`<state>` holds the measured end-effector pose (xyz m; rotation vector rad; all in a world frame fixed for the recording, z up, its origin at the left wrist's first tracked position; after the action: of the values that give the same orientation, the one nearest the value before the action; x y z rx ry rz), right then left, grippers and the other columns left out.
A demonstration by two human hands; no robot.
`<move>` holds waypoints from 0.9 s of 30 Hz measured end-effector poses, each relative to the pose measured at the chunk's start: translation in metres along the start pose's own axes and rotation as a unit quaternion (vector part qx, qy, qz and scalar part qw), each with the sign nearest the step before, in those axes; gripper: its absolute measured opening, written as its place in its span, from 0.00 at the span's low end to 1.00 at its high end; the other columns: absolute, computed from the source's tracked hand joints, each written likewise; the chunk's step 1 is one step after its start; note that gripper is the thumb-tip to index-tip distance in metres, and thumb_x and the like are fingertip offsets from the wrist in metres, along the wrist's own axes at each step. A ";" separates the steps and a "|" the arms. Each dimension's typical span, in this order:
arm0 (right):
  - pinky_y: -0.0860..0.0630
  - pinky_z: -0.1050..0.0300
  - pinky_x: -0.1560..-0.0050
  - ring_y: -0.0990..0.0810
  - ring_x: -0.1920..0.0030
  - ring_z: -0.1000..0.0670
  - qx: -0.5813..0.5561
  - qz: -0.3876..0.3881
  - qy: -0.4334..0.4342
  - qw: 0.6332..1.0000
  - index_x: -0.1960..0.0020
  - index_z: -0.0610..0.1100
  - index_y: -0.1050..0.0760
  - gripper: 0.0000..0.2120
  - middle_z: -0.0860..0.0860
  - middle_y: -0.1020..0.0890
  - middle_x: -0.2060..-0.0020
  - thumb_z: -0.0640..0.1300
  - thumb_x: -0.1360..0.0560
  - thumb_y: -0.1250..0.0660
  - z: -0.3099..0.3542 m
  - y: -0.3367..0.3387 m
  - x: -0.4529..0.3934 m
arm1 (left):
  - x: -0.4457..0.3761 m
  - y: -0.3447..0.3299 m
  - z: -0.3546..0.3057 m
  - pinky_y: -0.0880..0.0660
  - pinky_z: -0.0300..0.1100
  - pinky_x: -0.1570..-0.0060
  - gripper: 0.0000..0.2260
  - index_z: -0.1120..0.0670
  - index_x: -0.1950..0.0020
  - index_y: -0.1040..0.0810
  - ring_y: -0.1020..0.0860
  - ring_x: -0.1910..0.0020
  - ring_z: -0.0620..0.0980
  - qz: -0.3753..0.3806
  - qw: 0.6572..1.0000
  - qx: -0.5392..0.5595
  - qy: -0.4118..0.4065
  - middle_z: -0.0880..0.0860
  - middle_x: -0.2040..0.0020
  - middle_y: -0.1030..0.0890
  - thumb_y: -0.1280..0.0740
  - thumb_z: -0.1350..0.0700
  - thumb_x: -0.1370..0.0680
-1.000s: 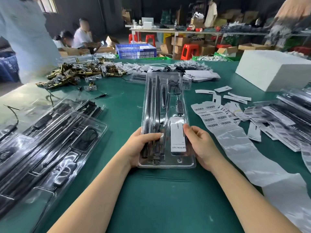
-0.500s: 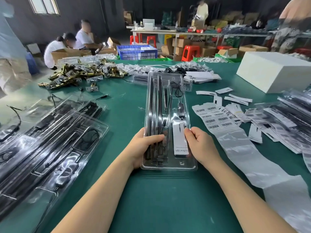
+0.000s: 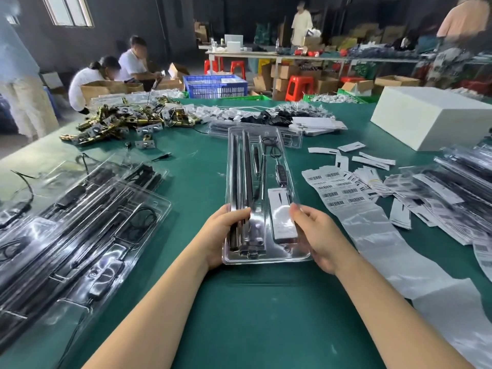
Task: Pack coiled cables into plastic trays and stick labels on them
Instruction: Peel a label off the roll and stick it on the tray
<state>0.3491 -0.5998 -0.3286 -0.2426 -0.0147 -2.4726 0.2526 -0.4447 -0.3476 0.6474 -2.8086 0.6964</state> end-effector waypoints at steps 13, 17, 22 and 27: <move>0.34 0.57 0.76 0.24 0.75 0.45 0.718 -0.071 0.471 0.507 0.29 0.48 0.28 0.29 0.47 0.19 0.66 0.32 0.28 0.35 0.127 0.003 0.028 | 0.066 -0.038 -0.040 0.39 0.39 0.31 0.17 0.56 0.36 0.28 0.31 0.38 0.52 -0.234 0.630 -0.466 -0.575 0.54 0.39 0.30 0.36 0.58 0.25; 0.26 0.59 0.78 0.20 0.73 0.48 0.723 -0.043 0.533 0.437 0.38 0.47 0.19 0.29 0.47 0.14 0.57 0.31 0.38 0.26 0.073 0.014 0.047 | 0.073 -0.060 -0.032 0.39 0.52 0.29 0.22 0.52 0.34 0.28 0.30 0.36 0.57 -0.214 0.525 -0.581 -0.583 0.53 0.35 0.30 0.33 0.55 0.28; 0.18 0.55 0.50 0.18 0.42 0.45 0.708 0.030 0.397 0.584 0.32 0.55 0.27 0.30 0.50 0.21 0.37 0.39 0.30 0.24 0.020 0.038 0.038 | 0.041 -0.075 0.000 0.37 0.52 0.29 0.21 0.45 0.32 0.25 0.29 0.30 0.52 -0.034 0.515 -0.753 -0.407 0.49 0.31 0.26 0.31 0.47 0.25; 0.41 0.68 0.35 0.34 0.29 0.55 0.506 -0.033 0.161 0.847 0.24 0.55 0.40 0.28 0.57 0.33 0.29 0.49 0.21 0.35 0.033 0.101 0.025 | 0.013 -0.073 0.018 0.41 0.46 0.28 0.21 0.40 0.27 0.36 0.36 0.27 0.51 0.019 0.577 -0.764 -0.288 0.49 0.26 0.33 0.45 0.58 0.17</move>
<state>0.3972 -0.6927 -0.2964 0.6322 -1.1543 -2.1873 0.2728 -0.5162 -0.3309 0.3526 -2.4589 -2.1120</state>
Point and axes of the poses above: each hand's wrist, its own x-axis away from the middle knuckle, its own y-axis out of the back of the hand, z = x × y, the point moved 6 cm from there along -x, towards the middle knuckle
